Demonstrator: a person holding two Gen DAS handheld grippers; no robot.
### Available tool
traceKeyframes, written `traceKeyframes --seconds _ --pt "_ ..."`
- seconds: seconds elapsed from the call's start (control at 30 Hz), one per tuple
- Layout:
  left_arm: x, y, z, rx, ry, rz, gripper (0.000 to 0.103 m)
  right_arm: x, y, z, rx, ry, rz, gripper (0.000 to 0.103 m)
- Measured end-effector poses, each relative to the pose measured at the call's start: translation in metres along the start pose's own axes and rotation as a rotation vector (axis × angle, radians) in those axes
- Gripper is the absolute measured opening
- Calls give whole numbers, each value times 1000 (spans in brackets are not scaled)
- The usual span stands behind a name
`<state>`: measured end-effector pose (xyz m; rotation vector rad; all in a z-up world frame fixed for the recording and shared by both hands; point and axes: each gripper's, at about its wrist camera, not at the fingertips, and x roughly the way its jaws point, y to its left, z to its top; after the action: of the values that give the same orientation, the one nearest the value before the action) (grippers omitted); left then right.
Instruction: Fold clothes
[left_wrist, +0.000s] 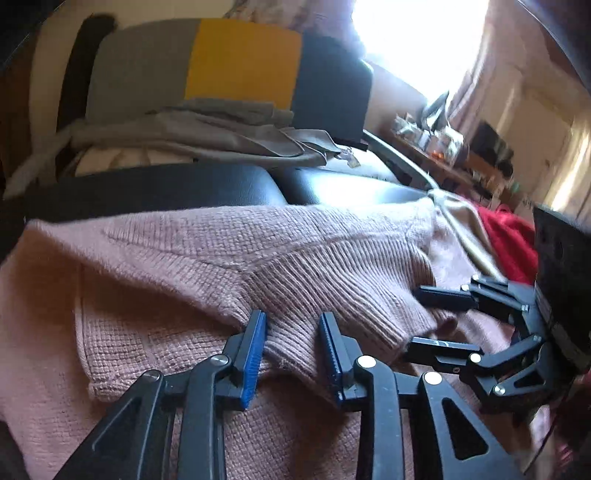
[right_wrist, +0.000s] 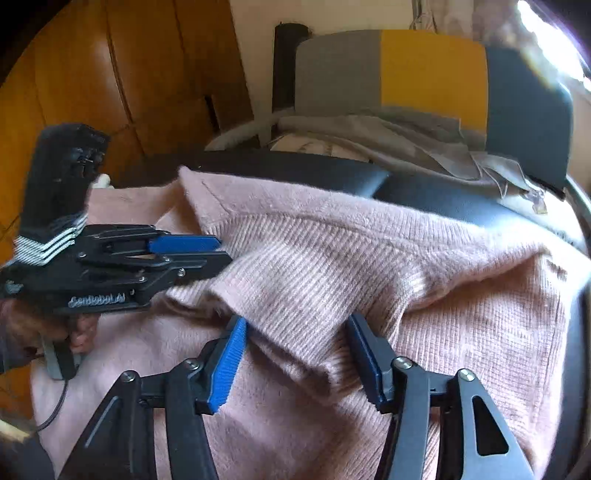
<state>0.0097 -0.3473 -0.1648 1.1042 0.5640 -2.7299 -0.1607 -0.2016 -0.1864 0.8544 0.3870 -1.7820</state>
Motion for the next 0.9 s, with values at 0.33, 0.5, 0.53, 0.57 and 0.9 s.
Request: traceKeyframes --seconds 0.33,0.5,0.53,0.57,0.9 --pt "-28 11 -2 -189 -5 12 32 24 41 1 -199 93 -110 103" --pt "-96 32 -43 -330 -94 13 34 -12 51 6 -108 117 -35 103" --pt "-108 34 -53 -332 -101 19 34 -26 55 5 -79 94 23 103" --pt "-118 34 -64 -326 -103 31 34 -34 56 -1 -41 95 58 103" --pt "-165 13 -158 -142 -7 90 34 -113 36 -97 257 70 48 103"
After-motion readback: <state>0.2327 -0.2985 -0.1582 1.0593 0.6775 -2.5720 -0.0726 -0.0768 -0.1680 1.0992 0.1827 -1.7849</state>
